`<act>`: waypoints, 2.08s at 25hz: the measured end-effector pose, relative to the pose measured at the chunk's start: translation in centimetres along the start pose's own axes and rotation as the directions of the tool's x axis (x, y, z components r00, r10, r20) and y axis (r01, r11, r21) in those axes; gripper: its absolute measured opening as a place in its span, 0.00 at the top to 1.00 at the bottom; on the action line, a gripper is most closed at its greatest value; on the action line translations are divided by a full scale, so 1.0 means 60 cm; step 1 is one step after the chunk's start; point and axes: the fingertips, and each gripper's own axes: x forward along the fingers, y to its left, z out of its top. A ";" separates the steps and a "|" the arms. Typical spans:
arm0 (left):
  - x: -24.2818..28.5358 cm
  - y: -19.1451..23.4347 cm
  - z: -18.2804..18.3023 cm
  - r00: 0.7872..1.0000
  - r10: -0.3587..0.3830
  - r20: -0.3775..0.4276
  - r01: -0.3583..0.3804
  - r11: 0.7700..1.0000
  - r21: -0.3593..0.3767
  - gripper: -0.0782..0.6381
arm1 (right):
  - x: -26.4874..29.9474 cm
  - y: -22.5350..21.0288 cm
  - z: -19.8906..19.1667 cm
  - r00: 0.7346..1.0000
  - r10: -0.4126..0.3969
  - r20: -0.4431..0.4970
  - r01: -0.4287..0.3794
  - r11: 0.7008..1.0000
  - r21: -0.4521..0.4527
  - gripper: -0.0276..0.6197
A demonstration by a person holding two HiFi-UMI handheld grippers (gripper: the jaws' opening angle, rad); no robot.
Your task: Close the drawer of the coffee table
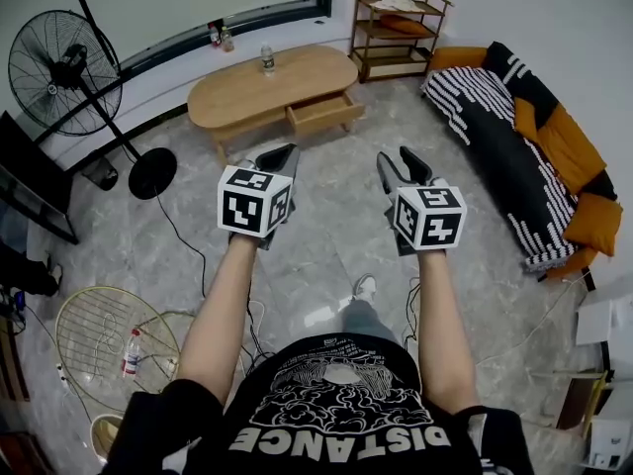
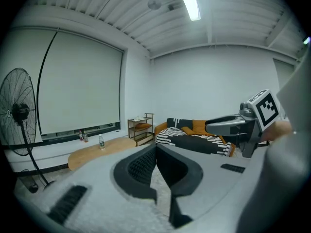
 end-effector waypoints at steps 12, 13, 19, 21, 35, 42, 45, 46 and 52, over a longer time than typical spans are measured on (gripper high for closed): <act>0.162 0.045 0.015 0.997 0.068 -0.043 -0.068 0.998 0.000 0.89 | 0.150 -0.124 -0.005 0.998 0.069 0.000 -0.069 0.997 0.037 0.51; 0.181 0.054 0.019 0.996 0.080 -0.049 -0.080 0.997 -0.003 0.89 | 0.170 -0.139 -0.001 0.997 0.077 0.002 -0.077 0.996 0.039 0.51; 0.298 0.089 0.061 0.988 0.139 -0.063 -0.141 0.990 -0.026 0.89 | 0.284 -0.236 0.024 0.991 0.135 -0.016 -0.134 0.990 0.045 0.48; 0.334 0.099 0.068 0.985 0.159 -0.070 -0.162 0.986 -0.040 0.89 | 0.321 -0.261 0.027 0.987 0.161 -0.025 -0.160 0.986 0.042 0.46; 0.454 0.148 0.084 0.959 0.256 -0.120 -0.265 0.962 -0.072 0.89 | 0.467 -0.344 0.018 0.958 0.278 -0.075 -0.275 0.960 0.057 0.42; 0.485 0.181 0.085 0.957 0.263 -0.126 -0.273 0.959 -0.074 0.89 | 0.516 -0.352 0.017 0.955 0.285 -0.080 -0.280 0.958 0.061 0.42; 0.503 0.200 0.084 0.957 0.259 -0.127 -0.270 0.959 -0.079 0.89 | 0.541 -0.353 0.015 0.955 0.284 -0.086 -0.280 0.958 0.061 0.42; 0.512 0.207 0.085 0.958 0.257 -0.127 -0.268 0.960 -0.080 0.89 | 0.552 -0.355 0.016 0.955 0.284 -0.087 -0.279 0.958 0.059 0.42; 0.568 0.265 0.081 0.963 0.228 -0.144 -0.242 0.966 -0.091 0.89 | 0.632 -0.356 0.023 0.956 0.275 -0.104 -0.270 0.961 0.059 0.42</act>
